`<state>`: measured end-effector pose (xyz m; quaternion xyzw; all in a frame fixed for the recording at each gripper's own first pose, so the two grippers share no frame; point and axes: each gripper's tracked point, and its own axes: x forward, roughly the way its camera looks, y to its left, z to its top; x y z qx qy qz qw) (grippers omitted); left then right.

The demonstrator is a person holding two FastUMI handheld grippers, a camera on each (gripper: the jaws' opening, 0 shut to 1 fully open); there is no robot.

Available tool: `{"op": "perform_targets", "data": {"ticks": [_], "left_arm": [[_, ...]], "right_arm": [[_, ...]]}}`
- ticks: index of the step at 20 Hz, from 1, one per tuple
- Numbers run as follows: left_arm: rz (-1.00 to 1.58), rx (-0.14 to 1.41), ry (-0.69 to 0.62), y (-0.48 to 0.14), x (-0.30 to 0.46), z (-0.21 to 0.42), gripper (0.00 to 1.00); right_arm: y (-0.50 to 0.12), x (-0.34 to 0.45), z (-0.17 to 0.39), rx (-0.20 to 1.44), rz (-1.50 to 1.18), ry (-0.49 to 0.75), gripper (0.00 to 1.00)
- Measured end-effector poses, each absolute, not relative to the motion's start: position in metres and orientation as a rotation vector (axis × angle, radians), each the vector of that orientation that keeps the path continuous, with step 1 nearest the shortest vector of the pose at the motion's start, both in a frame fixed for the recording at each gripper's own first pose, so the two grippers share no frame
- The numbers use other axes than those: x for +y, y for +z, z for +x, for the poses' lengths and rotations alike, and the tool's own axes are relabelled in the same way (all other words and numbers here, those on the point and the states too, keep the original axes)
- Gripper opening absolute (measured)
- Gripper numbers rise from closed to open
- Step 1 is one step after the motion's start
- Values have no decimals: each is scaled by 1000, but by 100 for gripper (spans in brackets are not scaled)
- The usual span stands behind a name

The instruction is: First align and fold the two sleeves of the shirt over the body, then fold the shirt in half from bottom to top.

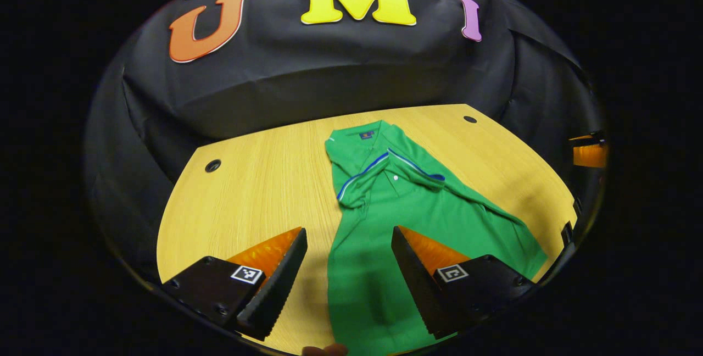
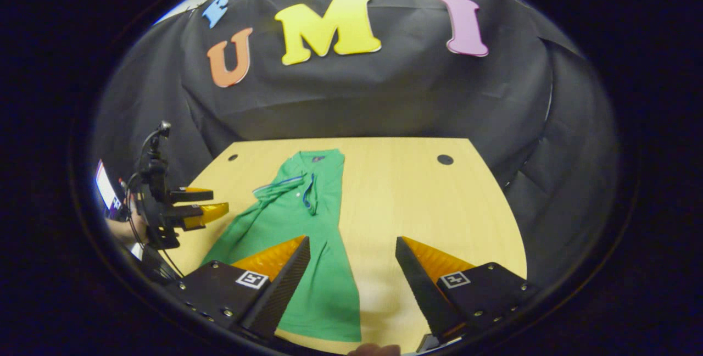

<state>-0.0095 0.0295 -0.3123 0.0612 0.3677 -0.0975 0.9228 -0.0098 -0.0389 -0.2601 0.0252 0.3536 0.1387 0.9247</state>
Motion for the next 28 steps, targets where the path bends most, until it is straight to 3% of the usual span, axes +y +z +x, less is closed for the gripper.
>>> {"op": "perform_targets", "data": {"ticks": [14, 22, 28], "left_arm": [[95, 1035, -421, -374, 36, -209, 99], [121, 1099, -394, -403, 49, -229, 99], [187, 1048, -402, -407, 42, -227, 100]], "right_arm": [[-391, -50, -144, 1039, -226, 540, 98], [-416, -50, -169, 1101, -285, 554, 97], [-432, -36, -161, 1110, -312, 546, 98]]}}
